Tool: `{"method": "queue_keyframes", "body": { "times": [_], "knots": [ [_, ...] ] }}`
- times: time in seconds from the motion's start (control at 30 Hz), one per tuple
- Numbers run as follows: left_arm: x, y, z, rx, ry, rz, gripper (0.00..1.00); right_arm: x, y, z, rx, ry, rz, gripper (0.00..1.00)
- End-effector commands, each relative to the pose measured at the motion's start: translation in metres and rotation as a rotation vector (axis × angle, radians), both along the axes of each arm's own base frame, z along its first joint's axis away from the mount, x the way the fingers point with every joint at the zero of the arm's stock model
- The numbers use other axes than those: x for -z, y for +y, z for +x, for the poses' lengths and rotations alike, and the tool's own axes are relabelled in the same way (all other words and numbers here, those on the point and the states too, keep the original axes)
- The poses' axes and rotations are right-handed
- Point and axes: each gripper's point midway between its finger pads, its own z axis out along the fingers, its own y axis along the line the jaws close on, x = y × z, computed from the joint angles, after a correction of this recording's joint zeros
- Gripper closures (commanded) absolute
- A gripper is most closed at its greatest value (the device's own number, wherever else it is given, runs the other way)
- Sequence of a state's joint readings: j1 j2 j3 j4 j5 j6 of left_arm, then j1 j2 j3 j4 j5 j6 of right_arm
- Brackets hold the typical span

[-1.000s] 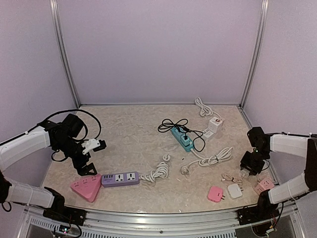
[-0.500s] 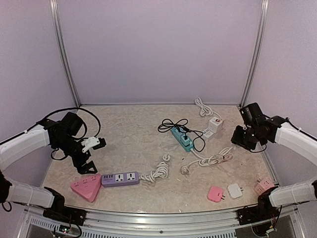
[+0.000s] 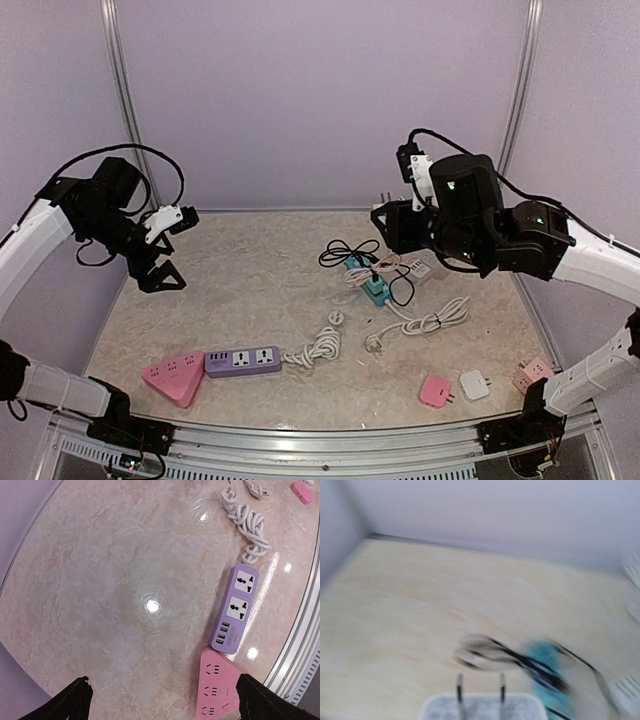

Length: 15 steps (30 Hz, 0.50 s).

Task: Insert the plug
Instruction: Pick up the plug from the center of the board.

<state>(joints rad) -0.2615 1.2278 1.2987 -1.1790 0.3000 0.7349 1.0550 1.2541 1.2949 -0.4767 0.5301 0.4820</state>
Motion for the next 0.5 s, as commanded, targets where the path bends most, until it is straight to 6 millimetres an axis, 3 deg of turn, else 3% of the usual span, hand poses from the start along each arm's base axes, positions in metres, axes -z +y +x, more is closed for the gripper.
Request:
{"method": "queue_keyframes", "body": {
  "times": [0.0,0.1,0.2,0.33,0.47],
  "knots": [
    [-0.049,-0.014,-0.017,0.087,-0.014,-0.065,0.01,-0.052,0.087,-0.014,-0.201,-0.199,0.001,1.0],
    [-0.08,-0.039,-0.028,0.184,-0.081,-0.103,0.01,-0.062,0.139,-0.022,-0.314,-0.234,0.033,1.0],
    [-0.097,-0.071,-0.051,0.304,-0.106,-0.133,0.01,-0.075,0.171,-0.03,-0.382,-0.258,0.111,1.0],
    [-0.114,-0.1,-0.06,0.351,-0.102,-0.211,0.01,-0.093,0.184,-0.035,-0.382,-0.28,0.213,1.0],
    [-0.141,-0.122,-0.045,0.286,-0.156,-0.307,0.01,-0.1,0.18,-0.029,-0.281,-0.236,0.352,1.0]
  ]
}}
